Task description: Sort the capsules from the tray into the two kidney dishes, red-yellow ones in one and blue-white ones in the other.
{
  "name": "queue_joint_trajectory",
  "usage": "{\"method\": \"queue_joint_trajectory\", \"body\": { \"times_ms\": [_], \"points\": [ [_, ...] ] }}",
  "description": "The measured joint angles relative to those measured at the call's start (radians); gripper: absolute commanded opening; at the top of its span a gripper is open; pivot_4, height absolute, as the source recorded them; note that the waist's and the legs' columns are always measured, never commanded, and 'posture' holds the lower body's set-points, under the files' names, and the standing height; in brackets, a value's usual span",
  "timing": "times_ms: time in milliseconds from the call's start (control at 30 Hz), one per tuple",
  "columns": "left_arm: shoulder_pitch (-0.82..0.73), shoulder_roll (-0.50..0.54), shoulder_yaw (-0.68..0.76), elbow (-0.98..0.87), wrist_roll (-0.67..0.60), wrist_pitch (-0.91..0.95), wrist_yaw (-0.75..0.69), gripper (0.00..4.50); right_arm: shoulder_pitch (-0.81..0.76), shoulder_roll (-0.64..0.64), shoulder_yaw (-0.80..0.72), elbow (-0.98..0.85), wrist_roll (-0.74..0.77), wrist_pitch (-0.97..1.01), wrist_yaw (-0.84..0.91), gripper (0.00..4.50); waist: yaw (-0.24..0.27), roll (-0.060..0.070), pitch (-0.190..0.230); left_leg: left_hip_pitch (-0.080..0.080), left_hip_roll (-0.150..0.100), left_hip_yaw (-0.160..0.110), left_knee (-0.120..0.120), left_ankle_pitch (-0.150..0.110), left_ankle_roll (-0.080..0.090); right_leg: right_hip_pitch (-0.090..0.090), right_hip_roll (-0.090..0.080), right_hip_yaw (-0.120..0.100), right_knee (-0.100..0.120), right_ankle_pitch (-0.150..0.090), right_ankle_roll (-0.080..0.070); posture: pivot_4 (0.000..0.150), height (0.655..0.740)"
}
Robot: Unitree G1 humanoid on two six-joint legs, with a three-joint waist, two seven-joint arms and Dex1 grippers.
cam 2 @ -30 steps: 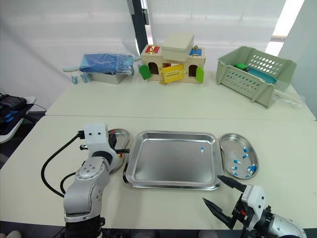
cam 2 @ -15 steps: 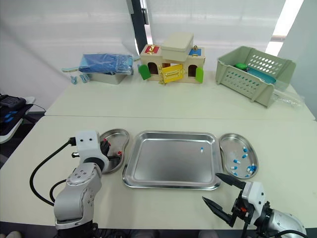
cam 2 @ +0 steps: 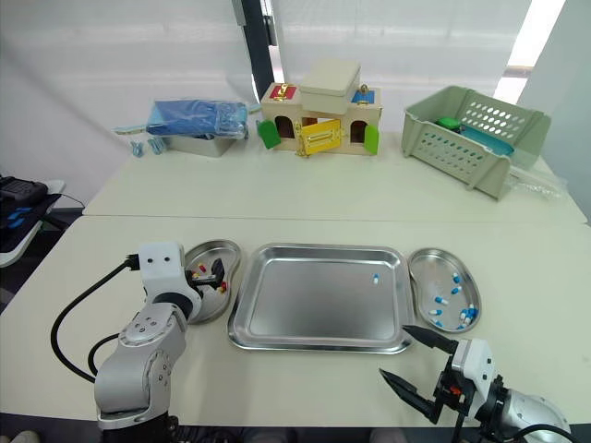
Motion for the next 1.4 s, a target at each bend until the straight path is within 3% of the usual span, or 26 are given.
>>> {"method": "queue_joint_trajectory", "body": {
  "times_ms": [100,367,467,633,833,1067,1200,1400],
  "points": [
    [0.009,0.07,0.004,0.005,-0.027,-0.048,-0.088,4.47,0.005,-0.005,-0.035,0.0,0.006,-0.001,-0.002,4.5,0.0,0.0,0.0,0.0,0.0,0.0,0.0,0.0,0.0,0.0,0.0,0.0,0.0,0.0,0.0,0.15,0.74],
    [0.193,0.547,0.247,0.189,-0.272,-0.253,-0.696,4.47,-0.03,-0.179,-0.325,0.027,0.168,0.205,-0.029,4.5,-0.007,0.001,0.0,0.001,0.001,0.003,-0.002,0.0,0.001,-0.001,0.0,0.002,0.0,0.0,-0.001,0.15,0.74],
    [0.272,0.66,0.331,0.321,-0.278,-0.369,-0.833,4.47,-0.059,-0.289,-0.392,0.098,0.188,0.289,0.005,4.5,-0.005,0.0,0.001,0.001,0.001,0.003,-0.002,0.0,0.001,-0.001,0.0,0.002,-0.001,0.0,-0.001,0.15,0.74],
    [0.343,0.775,0.439,0.529,-0.226,-0.52,-0.915,4.47,-0.15,-0.389,-0.443,0.242,0.189,0.382,0.043,4.5,-0.004,-0.001,0.001,0.0,0.001,0.003,-0.002,-0.001,0.001,-0.001,0.0,0.001,-0.001,0.0,-0.001,0.15,0.74],
    [0.373,0.8,0.471,0.625,-0.205,-0.608,-0.938,4.47,-0.275,-0.445,-0.434,0.412,0.124,0.393,0.087,4.5,-0.006,-0.001,0.002,0.0,0.002,0.004,-0.003,-0.001,0.001,-0.001,0.0,0.001,-0.001,0.0,-0.001,0.15,0.74],
    [0.413,0.791,0.484,0.595,-0.208,-0.624,-0.933,4.47,-0.354,-0.449,-0.39,0.502,0.057,0.38,0.125,4.5,-0.008,-0.001,0.002,0.0,0.002,0.005,-0.003,-0.001,0.001,-0.002,0.0,0.002,0.0,0.0,-0.001,0.15,0.74],
    [0.43,0.744,0.484,0.529,-0.226,-0.624,-0.933,4.47,-0.375,-0.448,-0.381,0.523,0.036,0.377,0.139,4.5,-0.008,-0.001,0.002,0.0,0.002,0.005,-0.002,-0.001,0.001,-0.002,0.0,0.002,0.0,0.0,-0.001,0.15,0.74],
    [0.462,0.584,0.442,0.367,-0.3,-0.698,-0.958,4.47,-0.43,-0.448,-0.371,0.522,0.039,0.41,0.151,4.5,-0.006,-0.001,0.002,0.0,0.002,0.005,-0.002,-0.001,0.001,-0.002,0.0,0.002,0.0,0.0,-0.001,0.15,0.74]
  ]
}}
